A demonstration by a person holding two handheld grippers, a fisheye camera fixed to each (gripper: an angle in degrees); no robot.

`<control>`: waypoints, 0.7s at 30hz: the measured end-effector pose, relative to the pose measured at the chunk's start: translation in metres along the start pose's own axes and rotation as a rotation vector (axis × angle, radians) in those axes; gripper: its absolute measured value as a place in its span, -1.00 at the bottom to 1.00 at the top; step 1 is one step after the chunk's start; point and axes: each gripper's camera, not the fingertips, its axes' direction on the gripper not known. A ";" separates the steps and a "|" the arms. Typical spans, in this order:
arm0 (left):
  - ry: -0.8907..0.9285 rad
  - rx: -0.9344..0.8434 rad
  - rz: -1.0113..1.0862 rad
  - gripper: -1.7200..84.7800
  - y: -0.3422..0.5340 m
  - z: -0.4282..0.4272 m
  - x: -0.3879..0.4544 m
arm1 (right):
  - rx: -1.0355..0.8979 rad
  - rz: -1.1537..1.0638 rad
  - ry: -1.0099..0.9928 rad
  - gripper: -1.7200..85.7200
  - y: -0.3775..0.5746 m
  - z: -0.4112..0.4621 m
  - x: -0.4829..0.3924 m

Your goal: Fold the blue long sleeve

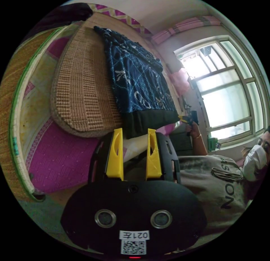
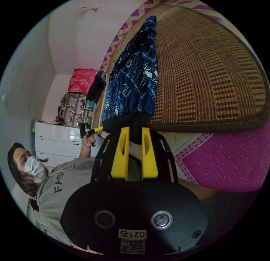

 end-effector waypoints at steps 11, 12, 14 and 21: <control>0.130 -0.030 -0.068 -0.96 -0.041 0.011 -0.041 | -0.013 -0.005 -0.018 -0.90 -0.021 0.003 0.041; 0.151 -0.040 -0.059 -0.97 -0.045 0.011 -0.043 | -0.013 -0.010 -0.039 -0.91 -0.024 0.002 0.044; 0.157 -0.033 -0.024 -0.98 -0.053 0.007 -0.041 | -0.002 -0.020 -0.066 -0.93 -0.027 -0.004 0.045; 0.230 0.141 0.157 -0.98 -0.116 -0.050 -0.011 | 0.062 -0.125 -0.212 -0.94 -0.073 -0.043 0.027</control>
